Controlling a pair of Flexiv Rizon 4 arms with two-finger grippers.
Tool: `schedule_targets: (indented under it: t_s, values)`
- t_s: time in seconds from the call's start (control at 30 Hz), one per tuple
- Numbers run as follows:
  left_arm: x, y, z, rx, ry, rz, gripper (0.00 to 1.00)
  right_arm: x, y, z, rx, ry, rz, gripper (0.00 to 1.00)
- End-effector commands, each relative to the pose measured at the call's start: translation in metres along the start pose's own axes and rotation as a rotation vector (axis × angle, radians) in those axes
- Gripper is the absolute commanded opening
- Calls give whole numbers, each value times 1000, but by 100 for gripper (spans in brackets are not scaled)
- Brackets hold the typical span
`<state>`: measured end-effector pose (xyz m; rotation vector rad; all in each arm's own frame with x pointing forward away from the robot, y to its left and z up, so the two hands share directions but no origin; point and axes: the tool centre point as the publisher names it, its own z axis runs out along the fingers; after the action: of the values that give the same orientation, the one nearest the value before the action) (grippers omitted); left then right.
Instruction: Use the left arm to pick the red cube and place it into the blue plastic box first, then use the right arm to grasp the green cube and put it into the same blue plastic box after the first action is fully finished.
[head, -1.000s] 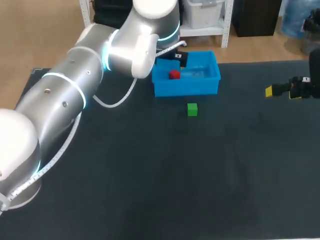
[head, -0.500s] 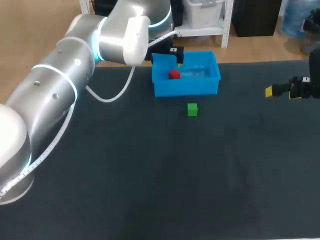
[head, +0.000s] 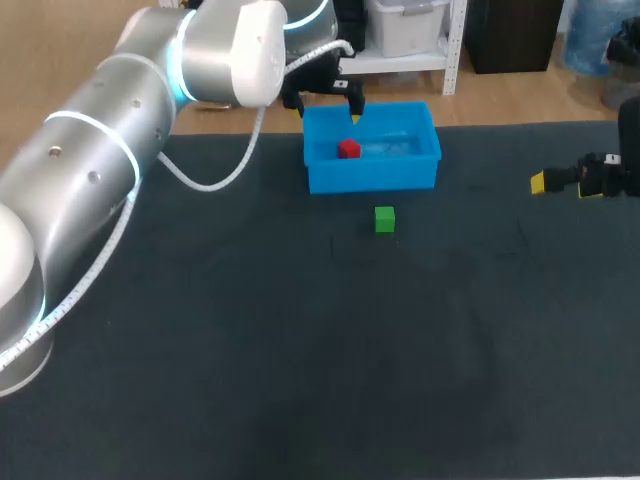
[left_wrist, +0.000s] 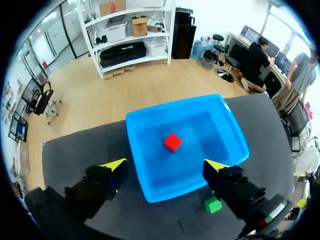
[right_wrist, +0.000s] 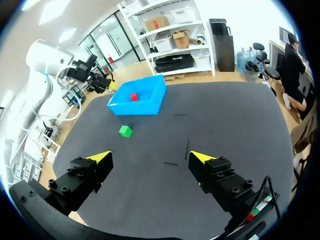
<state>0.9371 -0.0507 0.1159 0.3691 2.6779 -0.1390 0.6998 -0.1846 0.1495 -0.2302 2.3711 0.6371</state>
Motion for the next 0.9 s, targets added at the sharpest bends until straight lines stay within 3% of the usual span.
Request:
schedule_targets:
  t_s: [0.03, 0.9]
  values:
    - [-7, 2, -8, 7, 186, 5, 100, 0, -1, 0, -2, 1, -1, 100]
    - [17, 7, -71, 106, 31, 18, 100, 0, -1, 0, -2, 1, -1, 100]
